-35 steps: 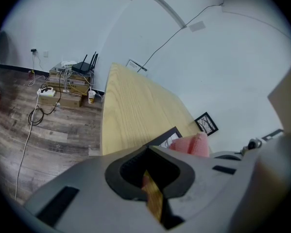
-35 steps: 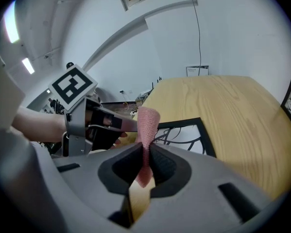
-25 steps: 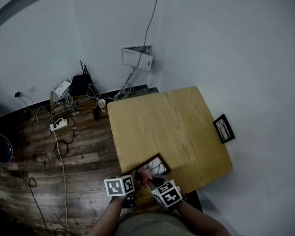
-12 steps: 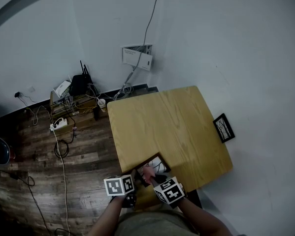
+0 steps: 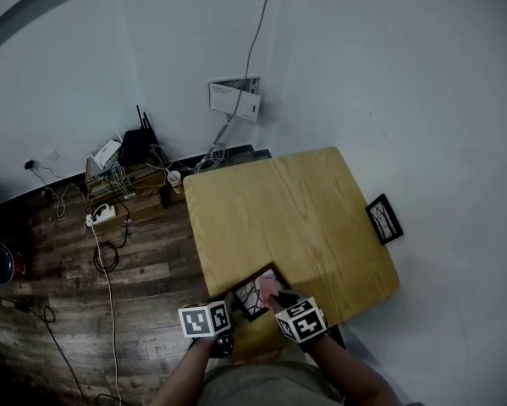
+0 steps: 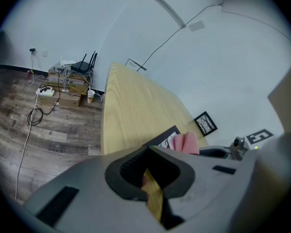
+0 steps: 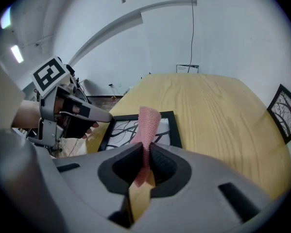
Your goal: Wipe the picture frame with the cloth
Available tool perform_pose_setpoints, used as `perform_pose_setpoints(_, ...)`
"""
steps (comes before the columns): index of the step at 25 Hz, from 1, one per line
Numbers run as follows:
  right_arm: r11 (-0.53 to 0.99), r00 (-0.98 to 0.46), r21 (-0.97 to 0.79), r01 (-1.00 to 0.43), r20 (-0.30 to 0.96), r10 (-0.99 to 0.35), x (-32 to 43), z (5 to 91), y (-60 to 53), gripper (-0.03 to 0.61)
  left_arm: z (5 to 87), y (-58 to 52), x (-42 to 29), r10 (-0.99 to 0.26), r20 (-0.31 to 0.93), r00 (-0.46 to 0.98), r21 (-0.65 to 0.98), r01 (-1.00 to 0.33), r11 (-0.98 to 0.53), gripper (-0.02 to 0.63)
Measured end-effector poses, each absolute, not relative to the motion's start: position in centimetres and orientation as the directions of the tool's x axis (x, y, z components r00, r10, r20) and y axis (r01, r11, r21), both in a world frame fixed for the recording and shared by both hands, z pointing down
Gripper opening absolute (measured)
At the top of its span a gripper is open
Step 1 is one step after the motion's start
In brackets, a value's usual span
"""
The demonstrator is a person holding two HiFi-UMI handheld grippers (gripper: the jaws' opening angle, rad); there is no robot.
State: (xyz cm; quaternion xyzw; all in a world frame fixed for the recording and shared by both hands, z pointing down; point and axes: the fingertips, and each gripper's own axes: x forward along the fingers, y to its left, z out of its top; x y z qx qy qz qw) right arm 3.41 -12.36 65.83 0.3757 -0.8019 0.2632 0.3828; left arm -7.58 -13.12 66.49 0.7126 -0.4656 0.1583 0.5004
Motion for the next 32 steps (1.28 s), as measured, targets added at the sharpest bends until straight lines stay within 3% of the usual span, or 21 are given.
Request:
perform_pose_setpoints(23, 0.466, -0.342, -0.086, -0.881, 0.796, -0.5, 6.9, 65.8, -14.8, 0.018, 67.0, -12.0, -8.6, -0.525, 0.687, 0.502, 0.531, -0.841, -0.109, 0.003)
perform_pose_setpoints(32, 0.469, -0.461, -0.199, -0.86, 0.698, -0.548, 5.9, 62.2, -12.9, 0.018, 64.1, -10.8, -7.8, -0.582, 0.657, 0.479, 0.54, -0.838, -0.079, 0.003)
